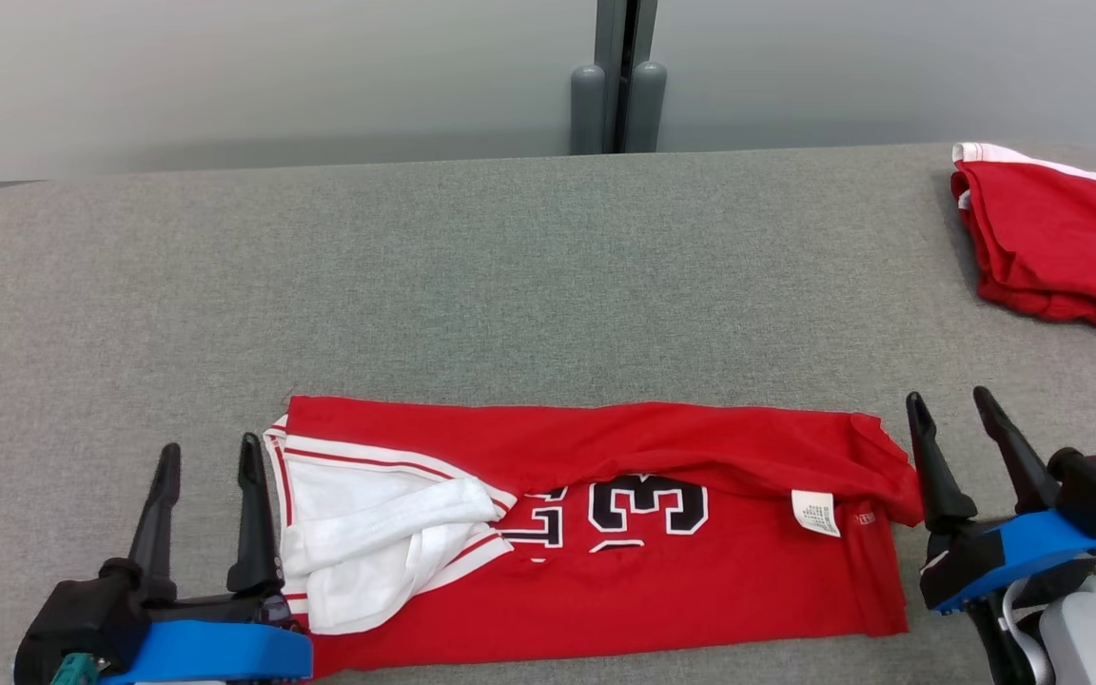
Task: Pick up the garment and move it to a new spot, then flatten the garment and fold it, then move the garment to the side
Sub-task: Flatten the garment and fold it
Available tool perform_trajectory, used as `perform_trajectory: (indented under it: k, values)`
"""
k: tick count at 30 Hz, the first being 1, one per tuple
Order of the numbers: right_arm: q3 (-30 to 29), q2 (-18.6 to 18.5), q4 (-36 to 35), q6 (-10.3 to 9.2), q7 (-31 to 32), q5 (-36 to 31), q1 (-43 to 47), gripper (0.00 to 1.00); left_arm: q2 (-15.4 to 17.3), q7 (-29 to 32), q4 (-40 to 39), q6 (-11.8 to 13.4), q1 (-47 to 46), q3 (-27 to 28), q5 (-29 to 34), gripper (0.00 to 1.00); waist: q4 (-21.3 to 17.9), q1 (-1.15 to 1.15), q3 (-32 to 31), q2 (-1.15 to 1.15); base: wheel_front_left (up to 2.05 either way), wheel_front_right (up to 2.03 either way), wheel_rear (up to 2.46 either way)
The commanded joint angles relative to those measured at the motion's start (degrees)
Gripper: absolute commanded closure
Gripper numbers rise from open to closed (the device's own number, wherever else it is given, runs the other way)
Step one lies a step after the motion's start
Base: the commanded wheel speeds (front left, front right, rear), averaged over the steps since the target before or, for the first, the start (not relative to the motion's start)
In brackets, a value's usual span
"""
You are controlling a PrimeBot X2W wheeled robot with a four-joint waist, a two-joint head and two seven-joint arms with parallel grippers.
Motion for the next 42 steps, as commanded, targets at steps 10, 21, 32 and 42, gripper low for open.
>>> perform_trajectory:
  k: [10,21,32,42]
  values:
    - [2.27,2.15,11.85,0.01,0.34,1.96,-1.24,0.0,-7.58,-0.23,-3.33,-2.46,2.19,11.27,15.04,0.0,0.24,0.0,-0.32,0.01,0.0,0.0,0.0]
    - [5.62,4.46,21.75,0.01,0.89,3.96,-4.22,0.0,-10.62,-0.23,-0.44,-3.92,0.46,15.06,22.32,0.0,0.28,0.0,0.73,0.01,0.0,0.0,0.0]
    - [9.29,4.93,23.52,0.0,0.89,8.47,-5.41,1.0,-11.26,-0.23,2.08,-3.47,-0.36,15.6,24.76,0.0,-0.42,0.0,0.77,0.01,0.0,0.0,0.0]
    - [3.11,-4.58,21.41,-0.03,-0.12,10.19,-7.11,1.0,-11.52,-0.24,2.4,-3.28,-0.85,15.35,24.95,0.0,-1.6,0.0,0.81,0.01,0.0,0.0,0.0]
